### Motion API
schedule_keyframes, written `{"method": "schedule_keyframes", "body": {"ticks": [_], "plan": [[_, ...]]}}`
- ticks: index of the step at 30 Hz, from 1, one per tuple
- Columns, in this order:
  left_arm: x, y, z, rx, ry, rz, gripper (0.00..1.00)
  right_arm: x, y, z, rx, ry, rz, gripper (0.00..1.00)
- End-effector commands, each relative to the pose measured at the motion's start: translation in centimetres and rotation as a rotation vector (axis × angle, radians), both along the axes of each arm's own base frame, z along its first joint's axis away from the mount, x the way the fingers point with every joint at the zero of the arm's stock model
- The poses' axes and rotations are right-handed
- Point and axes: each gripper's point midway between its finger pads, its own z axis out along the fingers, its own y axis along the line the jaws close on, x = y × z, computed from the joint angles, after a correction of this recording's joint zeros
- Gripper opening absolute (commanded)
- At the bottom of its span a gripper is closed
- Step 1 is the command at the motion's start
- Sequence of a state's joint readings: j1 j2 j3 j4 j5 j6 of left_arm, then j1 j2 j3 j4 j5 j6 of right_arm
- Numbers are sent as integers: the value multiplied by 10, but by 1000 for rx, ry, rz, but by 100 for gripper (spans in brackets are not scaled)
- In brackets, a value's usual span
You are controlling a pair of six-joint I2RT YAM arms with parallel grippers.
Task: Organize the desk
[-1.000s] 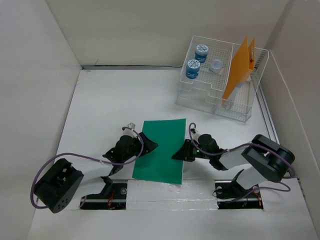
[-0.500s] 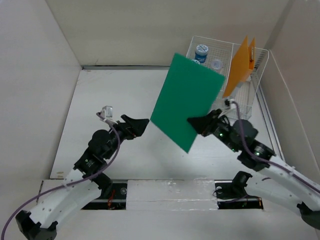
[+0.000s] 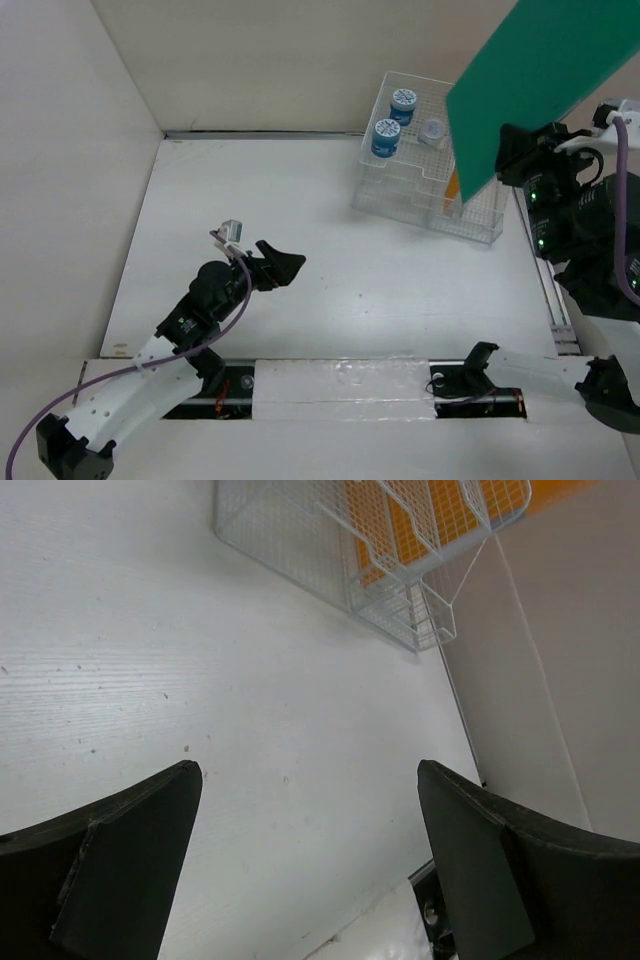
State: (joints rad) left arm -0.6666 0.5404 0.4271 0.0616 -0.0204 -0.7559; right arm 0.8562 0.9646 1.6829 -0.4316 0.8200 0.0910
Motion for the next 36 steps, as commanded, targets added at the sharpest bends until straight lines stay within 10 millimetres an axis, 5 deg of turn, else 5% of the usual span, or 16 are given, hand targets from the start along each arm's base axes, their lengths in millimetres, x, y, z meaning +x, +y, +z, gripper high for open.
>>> {"method": "schedule_keyframes", "body": {"ticks": [1,8,13,18,20,21,25,31,36], "plan": [[-8,-11,11,-41,-51,-75,87,-3,-70,16,-96,55,-391,0],[-17,-16,3,-39,-49,-130,87,6,-112,37,-180,54,-670,0],[-18,-17,5,-43,-67,-142,86,31,-126,27,-256,52,-741,0],[-21,-20,5,-55,-76,-168,86,70,-131,-13,-273,33,-651,0],[-23,-22,3,-57,-72,-182,87,78,-135,-15,-275,-28,-582,0],[-24,-22,6,-64,-84,-186,87,88,-137,-39,-305,10,-571,0],[-22,-21,3,-68,-91,-173,87,110,-144,-72,-322,37,-504,0],[-22,-27,4,-67,-94,-205,87,128,-154,-100,-325,44,-454,0],[-21,-26,-3,-63,-83,-195,87,129,-155,-99,-330,-15,-430,0]]}}
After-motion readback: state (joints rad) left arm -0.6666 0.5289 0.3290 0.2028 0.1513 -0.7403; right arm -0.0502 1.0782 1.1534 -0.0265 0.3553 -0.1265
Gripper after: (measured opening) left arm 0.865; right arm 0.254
